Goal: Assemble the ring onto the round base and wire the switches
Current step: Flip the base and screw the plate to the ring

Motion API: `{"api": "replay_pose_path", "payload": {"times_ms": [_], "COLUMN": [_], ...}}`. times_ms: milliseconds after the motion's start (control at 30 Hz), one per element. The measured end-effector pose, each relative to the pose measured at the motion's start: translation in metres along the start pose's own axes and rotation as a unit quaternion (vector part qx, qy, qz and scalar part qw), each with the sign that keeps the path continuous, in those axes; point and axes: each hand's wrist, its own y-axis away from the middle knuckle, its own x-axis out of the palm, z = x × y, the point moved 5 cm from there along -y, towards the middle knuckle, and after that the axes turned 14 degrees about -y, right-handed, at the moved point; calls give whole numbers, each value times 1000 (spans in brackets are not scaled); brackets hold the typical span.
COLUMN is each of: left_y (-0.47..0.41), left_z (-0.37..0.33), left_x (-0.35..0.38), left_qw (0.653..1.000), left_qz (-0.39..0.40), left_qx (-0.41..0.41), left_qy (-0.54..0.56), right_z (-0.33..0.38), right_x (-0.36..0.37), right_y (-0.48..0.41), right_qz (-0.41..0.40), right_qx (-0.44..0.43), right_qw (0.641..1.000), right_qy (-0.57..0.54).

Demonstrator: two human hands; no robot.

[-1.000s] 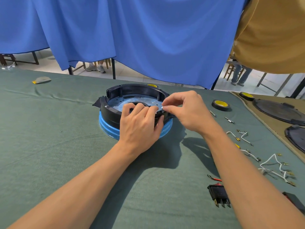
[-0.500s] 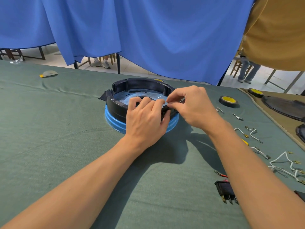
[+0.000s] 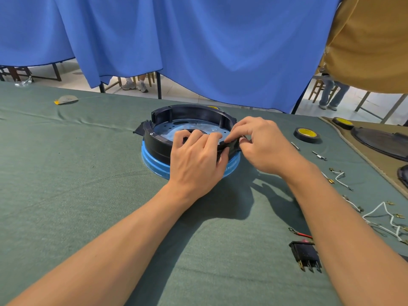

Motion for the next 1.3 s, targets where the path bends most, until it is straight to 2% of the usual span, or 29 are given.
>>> {"api": "replay_pose_path", "payload": {"times_ms": [133, 200, 233, 300, 333, 367, 433, 467, 500, 567, 700, 933, 1000, 1067, 1167, 1300], "left_y": [1, 2, 2, 3, 4, 4, 4, 4, 3, 1, -2, -13, -14, -12, -9, -7], "left_z": [-4, -5, -4, -4, -3, -4, -6, -7, -7, -7, -5, -1, -1, -3, -5, -7], "left_x": [-2, -3, -2, -1, 0, -1, -3, -4, -4, -4, -3, -4, -4, -4, -5, -5], "left_qw": [1000, 1000, 999, 997, 996, 995, 994, 994, 994, 995, 995, 996, 996, 997, 997, 989], "left_qz": [6, 17, 29, 59, 73, 81, 81, 79, 77, 79, 97, 86, 85, 77, 52, 77], "left_qx": [15, 21, 23, 27, 31, 37, 48, 49, 49, 49, 35, 5, 3, 14, 51, 103], "left_qy": [-8, -13, -18, -33, -40, -48, -58, -59, -56, -48, -18, 11, 13, 10, -19, -74], "right_z": [3, 3, 2, -4, -9, -14, -18, -19, -19, -20, -22, -29, -30, -30, -32, -33], "right_x": [-1, 1, 2, 1, 2, 7, 22, 27, 30, 35, 40, 41, 43, 44, 38, 27], "right_y": [4, 6, 8, 13, 17, 22, 29, 32, 34, 38, 38, 36, 37, 38, 38, 36], "right_qz": [33, 38, 15, -102, -166, -207, -235, -243, -251, -265, -266, -256, -234, -212, -197, -190], "right_qx": [-25, -23, -10, 71, 143, 217, 320, 349, 371, 398, 423, 451, 456, 460, 461, 451], "right_qw": [997, 998, 1000, 987, 953, 894, 761, 717, 688, 657, 633, 614, 592, 571, 560, 550], "right_qy": [59, 47, 19, -106, -209, -332, -514, -553, -571, -583, -592, -595, -622, -645, -660, -677]}}
